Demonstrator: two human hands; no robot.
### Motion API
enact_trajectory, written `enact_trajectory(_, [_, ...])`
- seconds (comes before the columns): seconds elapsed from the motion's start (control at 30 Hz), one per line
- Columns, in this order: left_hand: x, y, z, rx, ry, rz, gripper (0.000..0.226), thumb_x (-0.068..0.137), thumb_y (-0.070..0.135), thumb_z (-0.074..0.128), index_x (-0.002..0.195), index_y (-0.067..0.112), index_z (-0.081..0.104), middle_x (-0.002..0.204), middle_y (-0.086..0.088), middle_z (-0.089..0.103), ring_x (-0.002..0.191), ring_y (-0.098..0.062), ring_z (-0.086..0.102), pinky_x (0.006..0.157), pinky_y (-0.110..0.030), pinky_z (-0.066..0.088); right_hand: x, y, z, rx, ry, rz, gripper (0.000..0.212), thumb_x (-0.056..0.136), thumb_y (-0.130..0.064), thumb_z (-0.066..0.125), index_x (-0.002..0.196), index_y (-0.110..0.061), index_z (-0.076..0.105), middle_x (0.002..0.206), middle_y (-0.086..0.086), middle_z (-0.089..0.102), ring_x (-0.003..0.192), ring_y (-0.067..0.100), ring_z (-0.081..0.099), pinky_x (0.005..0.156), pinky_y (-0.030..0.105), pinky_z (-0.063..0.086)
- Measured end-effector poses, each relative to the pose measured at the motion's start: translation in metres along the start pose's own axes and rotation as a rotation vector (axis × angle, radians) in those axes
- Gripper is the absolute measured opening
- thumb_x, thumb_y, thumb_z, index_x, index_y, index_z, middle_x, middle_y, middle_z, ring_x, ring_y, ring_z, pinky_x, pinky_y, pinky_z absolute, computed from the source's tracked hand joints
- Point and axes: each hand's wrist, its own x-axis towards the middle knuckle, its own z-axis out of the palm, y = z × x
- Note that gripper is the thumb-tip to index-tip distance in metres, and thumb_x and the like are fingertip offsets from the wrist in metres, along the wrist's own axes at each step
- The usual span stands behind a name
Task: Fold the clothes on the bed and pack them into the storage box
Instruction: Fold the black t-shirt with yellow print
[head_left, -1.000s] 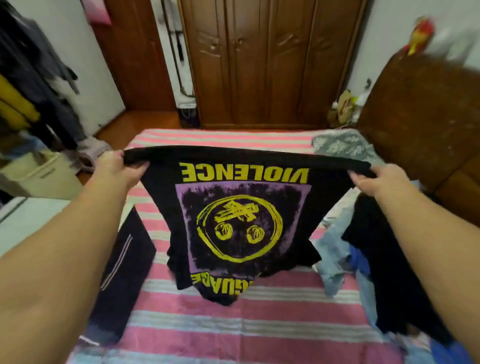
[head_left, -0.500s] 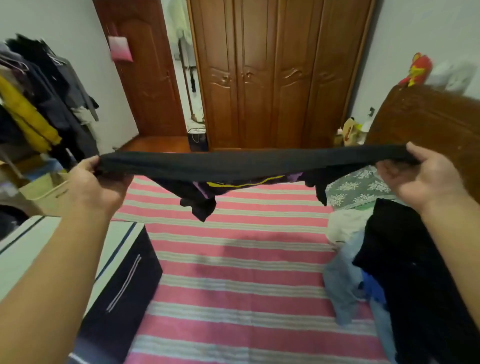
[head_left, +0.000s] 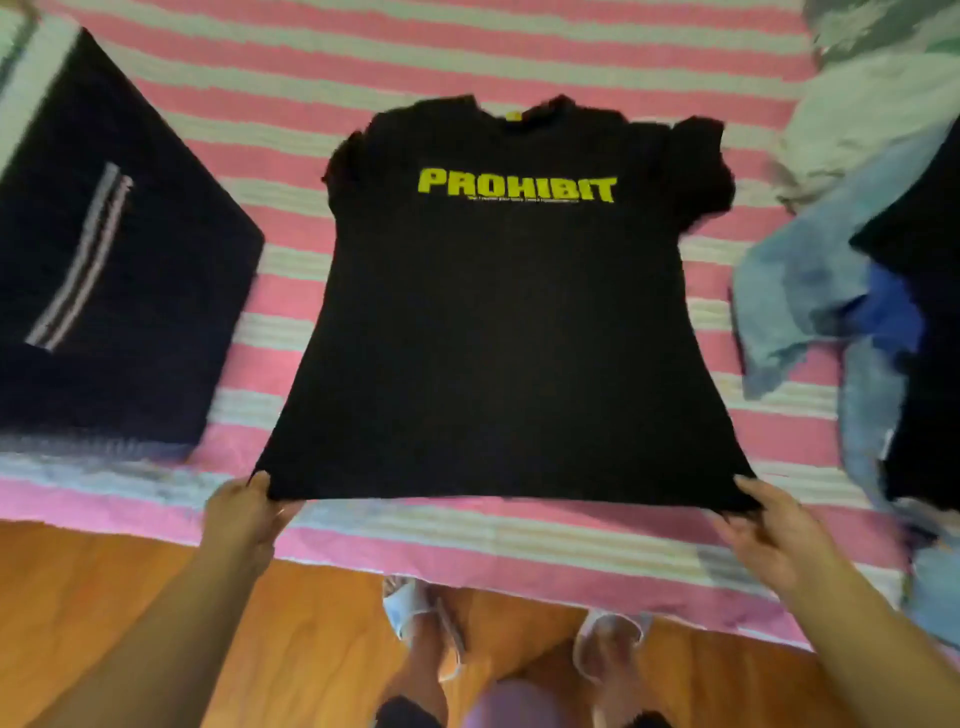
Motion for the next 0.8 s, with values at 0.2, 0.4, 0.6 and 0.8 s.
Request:
enact_trajectory(0.2, [0.073, -0.063, 0.004, 0.057, 0.079, 0.053, 0.015, 0.103, 0.019, 0.058, 0.109, 0.006, 0.06, 0.106, -0.009, 0.064, 0.089, -0.02, 0.065, 0.073, -0.03, 0.058, 0.076, 0.068, -0.01, -0.184, 0.22, -0.052, 0.01, 0.101, -0.022, 0.058, 0.108, -0.018, 0.064, 0.103, 0.003, 0.071, 0.095, 0.018, 0.069, 0.074, 0.032, 0.062])
enact_trajectory(0.4, [0.053, -0.043, -0.017, 0.227, 0.168, 0.298, 0.003, 0.1, 0.009, 0.059, 0.103, 0.008, 0.057, 0.092, -0.011, 0.063, 0.079, -0.025, 0.064, 0.075, -0.038, 0.058, 0.046, 0.06, -0.017, -0.348, 0.276, -0.168, 0.019, 0.101, -0.014, 0.057, 0.12, -0.016, 0.06, 0.111, 0.008, 0.068, 0.098, 0.028, 0.068, 0.077, 0.04, 0.062])
enact_trajectory(0.6, [0.053, -0.019, -0.037, 0.486, 0.136, 0.319, 0.01, 0.101, 0.019, 0.06, 0.105, 0.01, 0.056, 0.102, -0.025, 0.067, 0.066, -0.028, 0.064, 0.074, -0.041, 0.055, 0.013, 0.061, -0.027, -0.353, 0.271, -0.161, 0.026, 0.1, -0.017, 0.06, 0.125, -0.009, 0.06, 0.117, 0.009, 0.066, 0.1, 0.027, 0.067, 0.087, 0.037, 0.057])
enact_trajectory(0.8, [0.058, -0.055, -0.014, -0.067, 0.029, -0.163, 0.023, 0.1, 0.021, 0.064, 0.119, 0.009, 0.064, 0.109, -0.007, 0.076, 0.095, -0.021, 0.075, 0.086, -0.036, 0.06, 0.032, 0.091, -0.006, -0.079, 0.268, 0.024, 0.03, 0.096, -0.02, 0.065, 0.124, -0.012, 0.059, 0.117, 0.008, 0.069, 0.104, 0.024, 0.069, 0.086, 0.037, 0.06])
